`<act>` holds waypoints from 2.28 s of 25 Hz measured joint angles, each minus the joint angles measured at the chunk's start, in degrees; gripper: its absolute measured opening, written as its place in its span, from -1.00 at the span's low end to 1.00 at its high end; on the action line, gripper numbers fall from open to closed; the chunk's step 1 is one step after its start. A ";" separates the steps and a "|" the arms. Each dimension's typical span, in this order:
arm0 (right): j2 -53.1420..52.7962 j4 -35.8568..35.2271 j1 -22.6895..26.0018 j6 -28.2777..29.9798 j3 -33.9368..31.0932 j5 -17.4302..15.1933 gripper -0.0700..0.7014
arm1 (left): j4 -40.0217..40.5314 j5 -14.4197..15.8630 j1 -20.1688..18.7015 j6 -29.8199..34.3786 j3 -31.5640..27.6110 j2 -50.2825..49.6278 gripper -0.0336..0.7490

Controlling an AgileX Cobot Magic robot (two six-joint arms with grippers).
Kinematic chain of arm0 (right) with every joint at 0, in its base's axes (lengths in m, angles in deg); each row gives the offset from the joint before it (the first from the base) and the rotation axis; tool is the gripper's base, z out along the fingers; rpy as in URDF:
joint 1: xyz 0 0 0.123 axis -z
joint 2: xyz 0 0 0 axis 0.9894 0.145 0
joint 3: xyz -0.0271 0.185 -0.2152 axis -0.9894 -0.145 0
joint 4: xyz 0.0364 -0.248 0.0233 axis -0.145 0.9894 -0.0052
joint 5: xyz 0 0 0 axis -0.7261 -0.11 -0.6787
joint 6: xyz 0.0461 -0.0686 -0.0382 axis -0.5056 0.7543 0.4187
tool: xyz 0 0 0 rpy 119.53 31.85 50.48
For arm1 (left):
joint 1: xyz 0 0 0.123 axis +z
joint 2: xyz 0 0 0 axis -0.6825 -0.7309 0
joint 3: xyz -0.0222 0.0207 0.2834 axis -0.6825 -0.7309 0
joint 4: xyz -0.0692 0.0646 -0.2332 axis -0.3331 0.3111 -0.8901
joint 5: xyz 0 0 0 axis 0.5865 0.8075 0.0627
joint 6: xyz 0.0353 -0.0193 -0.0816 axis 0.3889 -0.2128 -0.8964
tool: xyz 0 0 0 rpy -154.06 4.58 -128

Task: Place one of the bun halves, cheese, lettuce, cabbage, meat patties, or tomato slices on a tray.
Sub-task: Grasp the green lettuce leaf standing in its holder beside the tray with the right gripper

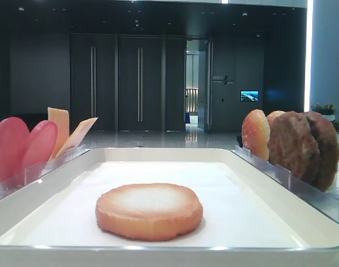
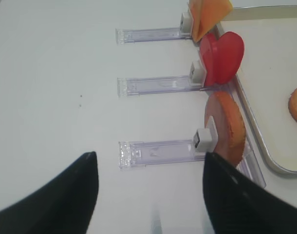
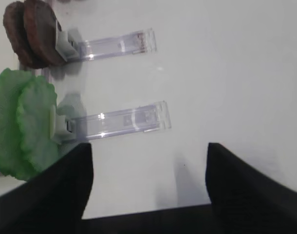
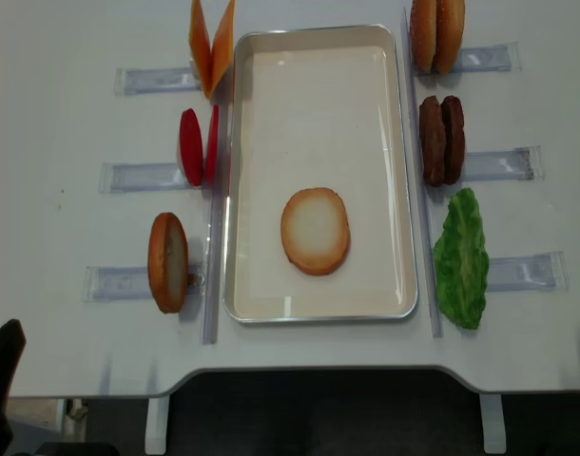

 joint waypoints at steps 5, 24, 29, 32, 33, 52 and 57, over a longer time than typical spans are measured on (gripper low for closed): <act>12.00 -2.62 0.00 3.63 4.70 -1.14 0.40 | 0.00 0.00 0.00 0.00 0.00 0.00 0.41; 36.15 -3.87 0.00 8.38 22.21 -2.59 0.35 | 0.00 0.00 0.00 0.04 -0.05 0.00 0.41; 36.60 -4.87 -0.14 5.91 22.33 -2.74 0.35 | 0.00 0.00 0.00 0.04 -0.05 0.00 0.41; 36.71 -4.87 -2.52 3.61 22.68 -2.76 0.35 | 0.00 0.00 0.00 0.04 -0.05 0.00 0.41; 36.77 -4.87 -4.05 2.55 22.68 -2.76 0.35 | 0.00 0.00 0.00 0.04 -0.05 0.00 0.41; 44.38 11.27 -42.39 -30.09 22.68 -1.90 0.35 | 0.05 0.00 0.00 0.04 -0.05 0.00 0.41; 47.11 11.65 -45.50 -33.96 22.71 1.31 0.35 | 0.05 0.00 0.00 0.04 -0.05 0.00 0.41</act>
